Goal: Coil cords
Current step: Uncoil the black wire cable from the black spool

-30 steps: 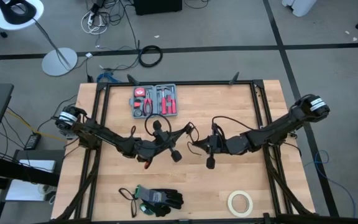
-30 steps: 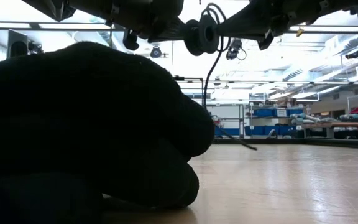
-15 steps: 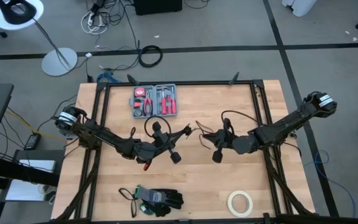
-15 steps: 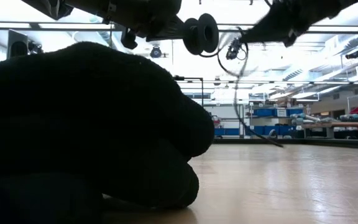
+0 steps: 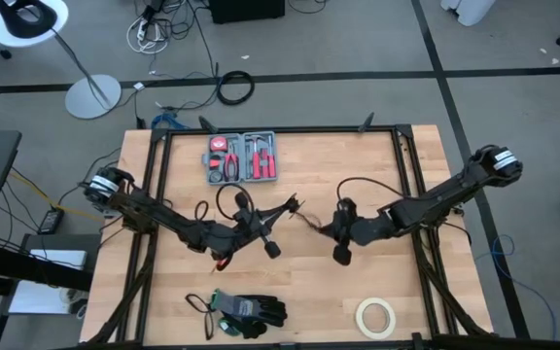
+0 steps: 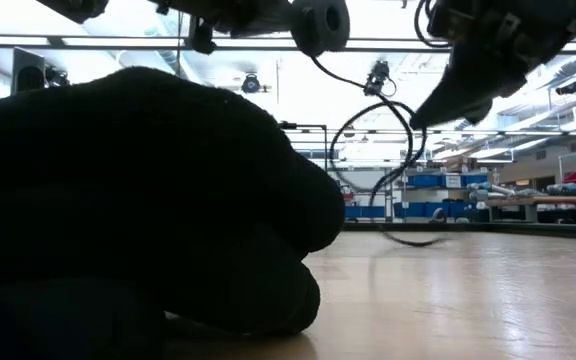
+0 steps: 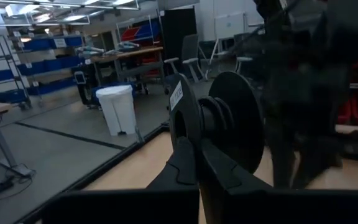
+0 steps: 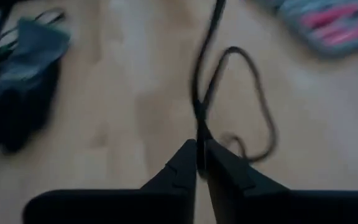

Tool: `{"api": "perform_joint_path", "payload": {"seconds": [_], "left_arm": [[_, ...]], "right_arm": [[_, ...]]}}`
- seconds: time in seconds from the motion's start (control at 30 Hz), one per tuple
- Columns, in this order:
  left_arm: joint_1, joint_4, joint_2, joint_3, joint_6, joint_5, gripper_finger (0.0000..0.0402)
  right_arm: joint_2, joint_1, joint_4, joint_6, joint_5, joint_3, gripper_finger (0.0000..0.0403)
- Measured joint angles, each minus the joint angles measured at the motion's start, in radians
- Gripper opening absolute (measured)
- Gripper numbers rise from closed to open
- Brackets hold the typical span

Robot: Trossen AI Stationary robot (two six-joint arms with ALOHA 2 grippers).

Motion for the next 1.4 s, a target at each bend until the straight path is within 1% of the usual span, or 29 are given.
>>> {"api": "perform_joint_path", "payload": {"seconds": [0.1,0.2,0.33,0.4,0.5,0.6,0.77,0.83,0.9,1.1,1.23,1.4], "left_arm": [[-0.009,0.006,-0.024,0.000,0.027,-0.006,0.0000],[-0.025,0.002,-0.047,0.000,0.062,-0.019,0.0000],[-0.042,0.005,-0.075,0.001,0.100,-0.034,0.0000],[-0.046,0.002,-0.082,0.001,0.102,-0.034,0.0000],[-0.048,-0.001,-0.082,0.001,0.102,-0.033,0.0000],[-0.048,-0.013,-0.082,0.001,0.100,-0.026,0.0000],[-0.047,-0.031,-0.082,0.001,0.088,0.053,0.0000],[-0.044,-0.054,-0.081,0.001,0.072,0.095,0.0000],[-0.040,-0.079,-0.081,0.001,0.049,0.120,0.0000],[-0.026,-0.117,-0.081,0.000,-0.006,0.154,0.0000],[-0.021,-0.111,-0.075,0.000,-0.037,0.210,0.0000],[-0.021,-0.119,-0.072,0.000,-0.040,0.219,0.0000]], "right_arm": [[0.019,0.000,-0.012,0.027,-0.086,0.000,0.0080],[-0.006,-0.006,-0.056,0.043,-0.136,0.000,0.0108],[-0.088,-0.022,-0.185,0.090,-0.136,0.019,0.0127],[-0.132,-0.023,-0.185,0.097,-0.096,0.024,0.0129],[-0.183,-0.017,-0.108,0.048,-0.032,0.024,0.0127],[-0.200,-0.004,0.033,-0.050,-0.015,0.024,0.0125],[-0.171,0.003,0.273,-0.273,-0.012,0.025,0.0123],[-0.155,0.002,0.333,-0.324,-0.011,0.025,0.0123],[-0.141,0.002,0.351,-0.349,-0.012,0.025,0.0123],[-0.103,-0.007,0.359,-0.387,-0.001,0.025,0.0123],[-0.077,-0.023,0.369,-0.401,0.006,0.025,0.0123],[-0.052,-0.033,0.392,-0.418,0.003,0.025,0.0123]]}}
